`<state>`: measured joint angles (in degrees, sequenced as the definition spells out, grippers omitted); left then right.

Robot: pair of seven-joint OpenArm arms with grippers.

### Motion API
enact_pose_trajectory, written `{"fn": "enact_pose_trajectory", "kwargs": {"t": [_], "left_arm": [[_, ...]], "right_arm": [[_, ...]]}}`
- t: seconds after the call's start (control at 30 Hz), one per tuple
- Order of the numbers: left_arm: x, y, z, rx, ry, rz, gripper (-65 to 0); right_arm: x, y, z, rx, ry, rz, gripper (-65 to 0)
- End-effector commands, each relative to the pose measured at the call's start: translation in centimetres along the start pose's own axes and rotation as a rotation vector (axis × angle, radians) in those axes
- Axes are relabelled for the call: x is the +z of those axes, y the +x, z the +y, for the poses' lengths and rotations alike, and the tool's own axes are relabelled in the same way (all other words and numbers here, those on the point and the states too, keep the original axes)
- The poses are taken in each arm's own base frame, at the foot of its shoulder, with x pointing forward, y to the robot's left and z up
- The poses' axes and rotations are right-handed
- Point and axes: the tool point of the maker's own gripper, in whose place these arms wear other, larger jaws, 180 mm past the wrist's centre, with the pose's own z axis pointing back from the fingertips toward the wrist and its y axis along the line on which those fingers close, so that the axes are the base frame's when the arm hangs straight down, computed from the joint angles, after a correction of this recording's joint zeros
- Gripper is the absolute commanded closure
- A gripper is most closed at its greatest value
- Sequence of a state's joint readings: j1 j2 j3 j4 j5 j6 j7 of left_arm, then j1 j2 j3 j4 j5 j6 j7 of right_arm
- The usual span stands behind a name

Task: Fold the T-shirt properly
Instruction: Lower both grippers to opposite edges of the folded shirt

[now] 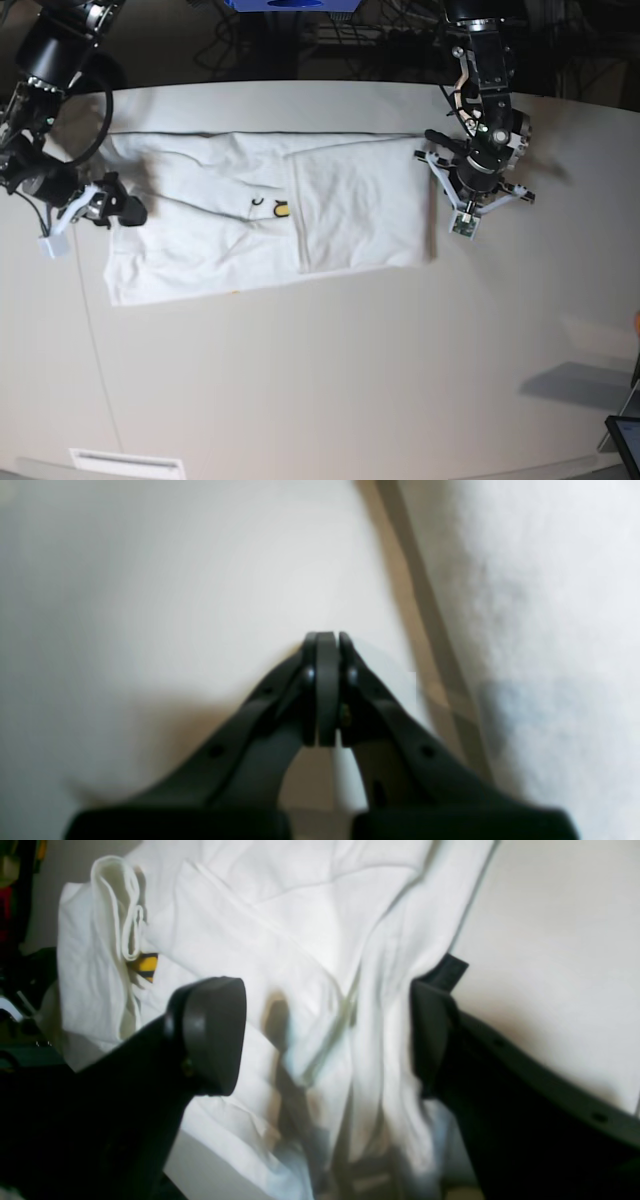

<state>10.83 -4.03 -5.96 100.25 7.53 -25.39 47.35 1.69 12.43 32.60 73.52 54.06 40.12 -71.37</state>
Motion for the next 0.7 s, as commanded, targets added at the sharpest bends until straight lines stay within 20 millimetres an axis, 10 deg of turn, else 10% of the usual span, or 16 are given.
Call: {"fn": "enact_pose_trajectory", "kwargs": {"t": [0.0, 0.33, 0.6, 0.67], "left_arm": [[0.1, 0.2, 0.2, -0.006, 0.003, -0.002, 0.0], [0.1, 0.4, -0.1, 0.000, -0.003, -0.006, 0.0], [-0.1, 1.7, -3.7, -0.058, -0.080, -0.029, 0.0], [-0.1, 2.0, -4.4, -0.071, -0.095, -0.035, 0.0]], "right_arm": [[0.0, -0.6, -0.2, 0.012, -0.018, 0.045, -45.4], [-0.1, -0.8, -0.1, 0.009, -0.014, 0.047, -43.1], [-0.1, -0.7, -0.1, 0.010, -0.014, 0.047, -1.7], [0.0, -0.6, -0.2, 0.014, -0.018, 0.047, -0.1]]}}
